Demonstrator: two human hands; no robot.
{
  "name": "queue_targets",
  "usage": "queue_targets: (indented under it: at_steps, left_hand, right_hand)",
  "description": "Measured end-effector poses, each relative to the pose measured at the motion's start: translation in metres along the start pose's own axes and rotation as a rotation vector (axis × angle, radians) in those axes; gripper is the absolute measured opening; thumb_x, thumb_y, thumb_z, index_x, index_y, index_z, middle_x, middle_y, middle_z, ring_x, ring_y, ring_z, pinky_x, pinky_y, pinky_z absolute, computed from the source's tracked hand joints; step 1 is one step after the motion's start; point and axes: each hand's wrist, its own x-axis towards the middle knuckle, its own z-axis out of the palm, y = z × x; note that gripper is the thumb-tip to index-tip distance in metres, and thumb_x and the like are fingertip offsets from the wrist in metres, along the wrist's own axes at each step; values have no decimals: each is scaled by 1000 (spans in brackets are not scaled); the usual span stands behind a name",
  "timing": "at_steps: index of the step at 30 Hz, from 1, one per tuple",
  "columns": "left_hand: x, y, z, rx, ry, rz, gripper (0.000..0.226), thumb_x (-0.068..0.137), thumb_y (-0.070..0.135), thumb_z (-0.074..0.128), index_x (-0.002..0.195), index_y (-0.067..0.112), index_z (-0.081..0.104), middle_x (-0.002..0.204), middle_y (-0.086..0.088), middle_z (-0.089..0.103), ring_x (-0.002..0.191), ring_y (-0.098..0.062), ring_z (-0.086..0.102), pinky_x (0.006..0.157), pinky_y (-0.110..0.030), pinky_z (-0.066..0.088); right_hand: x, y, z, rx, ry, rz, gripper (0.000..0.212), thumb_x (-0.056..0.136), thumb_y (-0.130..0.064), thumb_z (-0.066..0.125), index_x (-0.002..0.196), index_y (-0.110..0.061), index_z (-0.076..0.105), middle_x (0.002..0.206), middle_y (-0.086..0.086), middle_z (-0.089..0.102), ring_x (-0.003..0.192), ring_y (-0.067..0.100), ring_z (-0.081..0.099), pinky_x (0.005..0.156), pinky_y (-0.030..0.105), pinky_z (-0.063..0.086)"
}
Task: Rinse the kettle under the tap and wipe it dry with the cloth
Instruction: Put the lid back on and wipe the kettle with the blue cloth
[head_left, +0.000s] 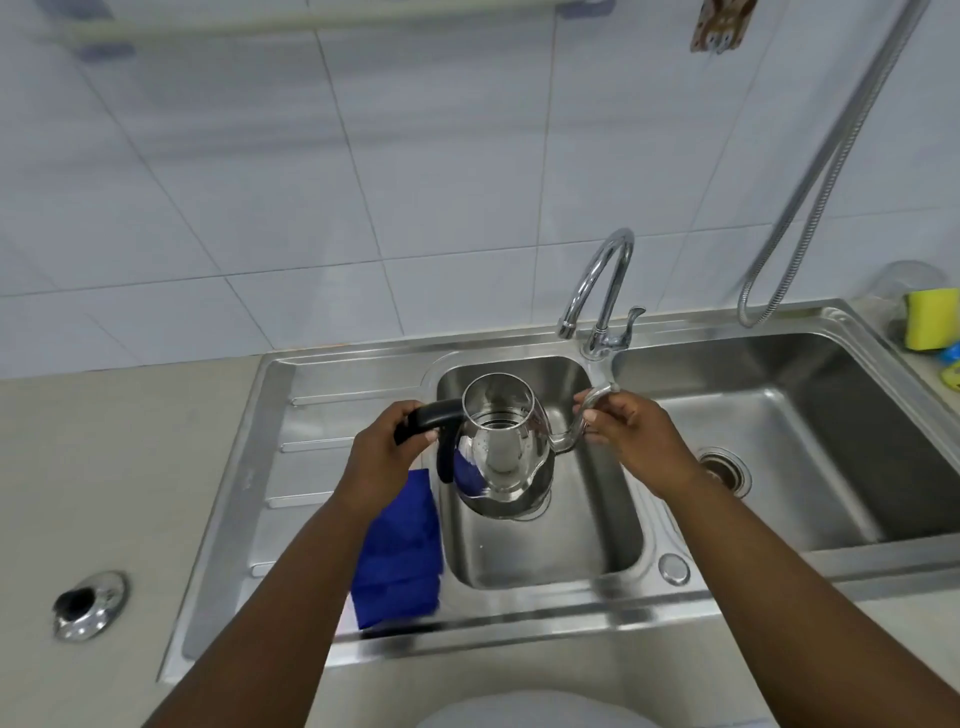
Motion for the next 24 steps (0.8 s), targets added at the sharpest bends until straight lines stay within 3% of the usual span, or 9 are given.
queue_targets:
  at_steps: [4,7,15,18,24]
  left_hand:
    - [-16,-12,-31,16,4,-10,24,86,17,67,106,29,60,91,5,64,82,-15,59,78,-29,51]
    - [-28,-24,-58,62,-4,-33,24,87,17,66,106,30,58,94,5,64,87,-13,60,79,-29,50]
    - [-58,-62,-148,-6,36,-48,27,82,10,71,100,29,62,87,7,64,73,0,57,72,-23,43]
    - [-63,-79,-178,-21,49,-50,31,81,10,72,99,34,63,87,10,66,77,-6,59,75,-26,46]
    - [-68,-105,-223,-38,41,-88,29,81,10,72,101,30,63,94,1,65,84,-13,58,79,-29,45]
  right_hand:
    - [-18,-2,30,16,18,4,24,93,0,63,99,-22,72,114,10,74,108,28,70,92,43,58]
    - [-29,-3,60,19,4,15,24,94,0,61,103,-20,71,110,7,74,110,26,70,91,39,60]
    - [-50,-3,159,4,-29,0,23,95,-3,62,97,-24,72,104,0,76,101,19,74,92,38,59]
    - [-55,-2,192,-12,-33,-10,24,95,-4,62,99,-25,72,105,2,75,104,25,73,92,39,59]
    - [-61,0,244,-29,-54,-1,27,96,-8,62,96,-33,72,115,0,74,105,18,71,97,45,57]
